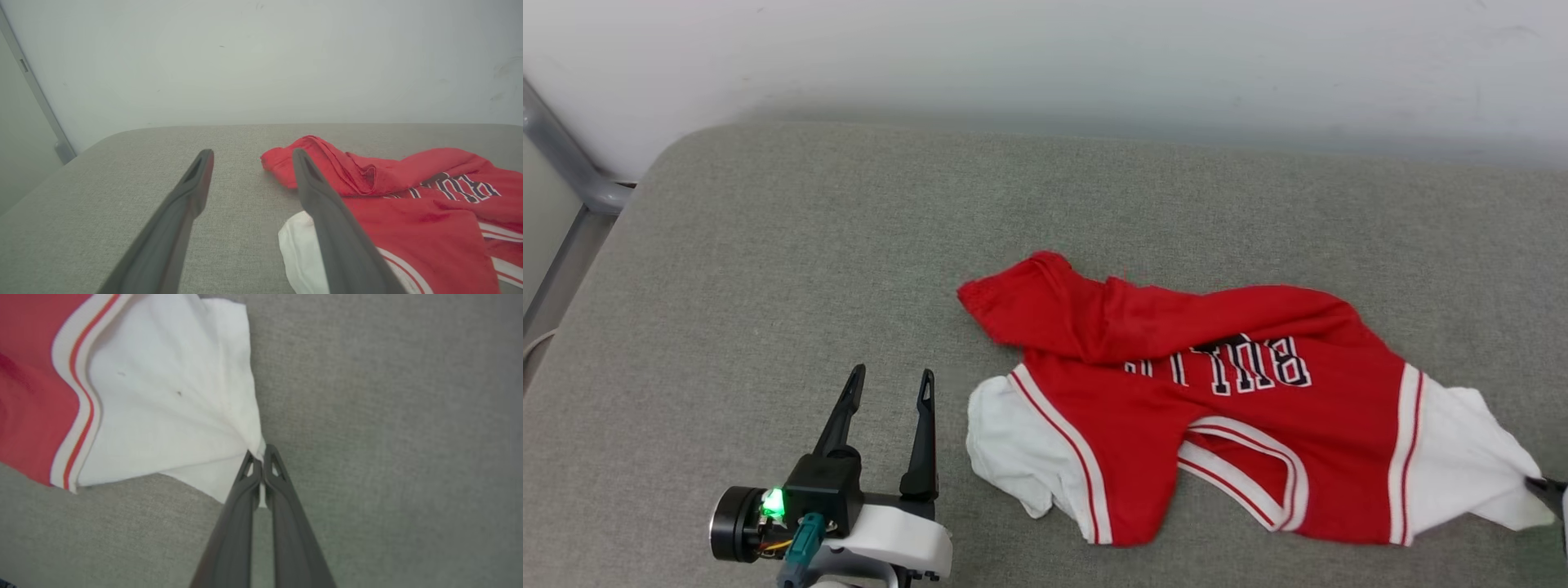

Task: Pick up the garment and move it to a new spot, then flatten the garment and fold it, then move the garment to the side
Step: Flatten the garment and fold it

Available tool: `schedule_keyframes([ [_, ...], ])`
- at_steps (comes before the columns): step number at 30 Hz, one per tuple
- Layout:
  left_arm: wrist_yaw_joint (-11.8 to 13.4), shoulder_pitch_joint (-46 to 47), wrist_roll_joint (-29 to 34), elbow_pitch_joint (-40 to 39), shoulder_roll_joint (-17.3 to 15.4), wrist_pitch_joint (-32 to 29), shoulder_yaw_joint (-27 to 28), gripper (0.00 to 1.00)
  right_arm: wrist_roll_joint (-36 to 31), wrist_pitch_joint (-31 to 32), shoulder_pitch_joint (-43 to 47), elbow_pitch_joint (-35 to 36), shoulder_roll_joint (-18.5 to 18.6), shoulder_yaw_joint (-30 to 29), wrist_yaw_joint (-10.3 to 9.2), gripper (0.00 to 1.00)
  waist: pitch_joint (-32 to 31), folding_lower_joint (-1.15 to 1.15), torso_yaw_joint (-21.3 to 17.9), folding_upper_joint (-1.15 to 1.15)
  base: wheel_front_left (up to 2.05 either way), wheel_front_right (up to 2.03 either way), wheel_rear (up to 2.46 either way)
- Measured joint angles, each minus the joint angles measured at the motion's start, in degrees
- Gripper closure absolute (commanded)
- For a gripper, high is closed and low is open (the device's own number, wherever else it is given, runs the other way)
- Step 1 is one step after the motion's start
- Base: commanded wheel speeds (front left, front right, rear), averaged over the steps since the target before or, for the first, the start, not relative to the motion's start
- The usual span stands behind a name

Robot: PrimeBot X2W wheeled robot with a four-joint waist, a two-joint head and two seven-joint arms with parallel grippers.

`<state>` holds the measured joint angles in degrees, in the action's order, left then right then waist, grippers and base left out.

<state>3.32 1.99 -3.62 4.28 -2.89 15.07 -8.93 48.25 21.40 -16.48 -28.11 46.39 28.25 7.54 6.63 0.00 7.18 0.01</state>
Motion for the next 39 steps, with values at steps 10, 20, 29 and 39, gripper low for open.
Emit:
schedule_keyframes([
  [10,-0.8,-0.1,0.9,0.4,-0.2,0.0,0.7,0.0,-0.3,-5.6,1.7,-8.4,-2.5,-3.2,-0.01,0.0,-0.7,0.0,-0.1,0.0,0.0,0.0,0.0],
  [20,-4.6,2.0,1.9,-0.1,-3.9,0.0,0.8,0.0,-10.8,-23.3,1.4,-2.4,-6.3,-10.2,-0.01,0.0,-3.7,0.0,-2.0,0.0,0.0,0.0,0.0],
  [29,-9.9,11.3,0.1,4.0,-10.1,-2.0,-2.3,0.0,-23.5,-24.2,8.0,12.7,-15.3,-19.9,-0.02,0.0,-5.1,0.0,-4.1,0.0,0.0,0.0,0.0],
  [39,-10.7,23.2,-14.5,5.1,-19.4,-22.1,-17.5,0.0,-31.5,-15.7,15.0,28.1,-22.1,-23.2,-0.02,0.0,-4.0,0.0,-5.8,0.0,0.0,0.0,0.0],
])
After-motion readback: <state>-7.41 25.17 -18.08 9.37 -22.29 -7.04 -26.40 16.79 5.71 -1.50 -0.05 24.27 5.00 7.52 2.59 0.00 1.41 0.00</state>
